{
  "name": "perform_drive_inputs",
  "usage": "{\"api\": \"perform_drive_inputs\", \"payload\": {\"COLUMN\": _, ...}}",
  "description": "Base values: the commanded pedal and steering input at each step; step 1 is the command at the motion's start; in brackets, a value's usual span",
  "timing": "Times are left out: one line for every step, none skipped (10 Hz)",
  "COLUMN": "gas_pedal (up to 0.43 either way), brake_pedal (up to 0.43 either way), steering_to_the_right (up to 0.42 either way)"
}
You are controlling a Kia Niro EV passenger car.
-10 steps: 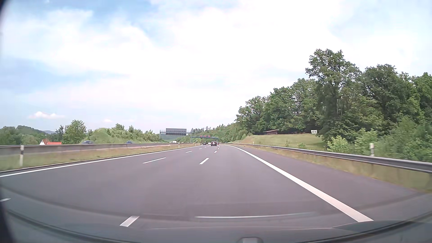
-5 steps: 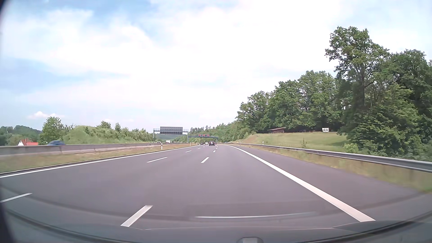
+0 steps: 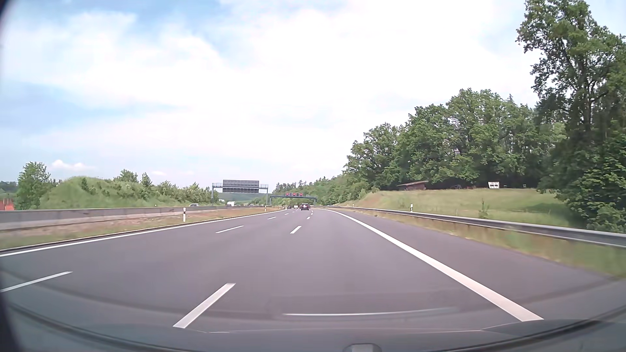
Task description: Follow the waypoints while adhering to traffic rules and regulations
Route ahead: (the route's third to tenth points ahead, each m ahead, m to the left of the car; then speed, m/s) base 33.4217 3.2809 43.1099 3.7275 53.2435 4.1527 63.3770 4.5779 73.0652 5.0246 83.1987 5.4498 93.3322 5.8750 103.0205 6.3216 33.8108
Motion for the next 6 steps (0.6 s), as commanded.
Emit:
{"api": "perform_drive_inputs", "payload": {"gas_pedal": 0.287, "brake_pedal": 0.0, "steering_to_the_right": -0.002}}
{"api": "perform_drive_inputs", "payload": {"gas_pedal": 0.287, "brake_pedal": 0.0, "steering_to_the_right": -0.002}}
{"api": "perform_drive_inputs", "payload": {"gas_pedal": 0.287, "brake_pedal": 0.0, "steering_to_the_right": -0.002}}
{"api": "perform_drive_inputs", "payload": {"gas_pedal": 0.287, "brake_pedal": 0.0, "steering_to_the_right": -0.002}}
{"api": "perform_drive_inputs", "payload": {"gas_pedal": 0.28, "brake_pedal": 0.0, "steering_to_the_right": -0.003}}
{"api": "perform_drive_inputs", "payload": {"gas_pedal": 0.248, "brake_pedal": 0.0, "steering_to_the_right": -0.003}}
